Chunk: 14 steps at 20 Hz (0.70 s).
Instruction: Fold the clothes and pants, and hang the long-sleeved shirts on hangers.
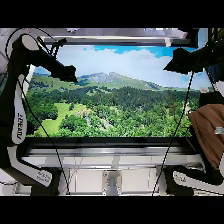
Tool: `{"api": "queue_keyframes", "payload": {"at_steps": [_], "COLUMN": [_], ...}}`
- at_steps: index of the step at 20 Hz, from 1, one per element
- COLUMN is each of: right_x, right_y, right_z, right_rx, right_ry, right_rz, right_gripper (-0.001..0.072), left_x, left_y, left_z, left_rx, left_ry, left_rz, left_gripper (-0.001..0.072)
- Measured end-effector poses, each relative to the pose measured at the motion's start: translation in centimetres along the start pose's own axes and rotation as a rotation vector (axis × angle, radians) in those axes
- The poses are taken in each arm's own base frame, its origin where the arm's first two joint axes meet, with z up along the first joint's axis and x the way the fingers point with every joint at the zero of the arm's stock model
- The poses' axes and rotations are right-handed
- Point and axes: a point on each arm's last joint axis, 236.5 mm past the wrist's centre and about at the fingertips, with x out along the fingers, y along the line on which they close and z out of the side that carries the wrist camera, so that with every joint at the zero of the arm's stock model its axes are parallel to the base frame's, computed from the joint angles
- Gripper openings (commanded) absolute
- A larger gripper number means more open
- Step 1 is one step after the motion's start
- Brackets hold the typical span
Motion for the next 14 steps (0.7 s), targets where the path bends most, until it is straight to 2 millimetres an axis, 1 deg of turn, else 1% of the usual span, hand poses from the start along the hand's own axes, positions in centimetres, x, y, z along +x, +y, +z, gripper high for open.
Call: {"api": "queue_keyframes", "payload": {"at_steps": [12, 13, 14], "right_x": [-0.02, -0.02, -0.02], "right_y": [-0.07, -0.07, -0.08], "right_z": [-0.88, -0.9, -0.9], "right_rx": [-0.05, -0.051, -0.053], "right_ry": [0.037, 0.038, 0.038], "right_rz": [-0.002, -0.002, -0.002], "right_gripper": [0.0011, 0.001, 0.001], "left_x": [0.0, 0.0, 0.05], "left_y": [0.01, 0.0, 0.09], "left_z": [0.01, 0.01, 0.09], "left_rx": [0.0, 0.0, 0.001], "left_ry": [0.0, 0.0, -0.003], "left_rz": [0.0, 0.0, 0.002], "left_gripper": [0.0038, 0.0052, 0.0229]}}
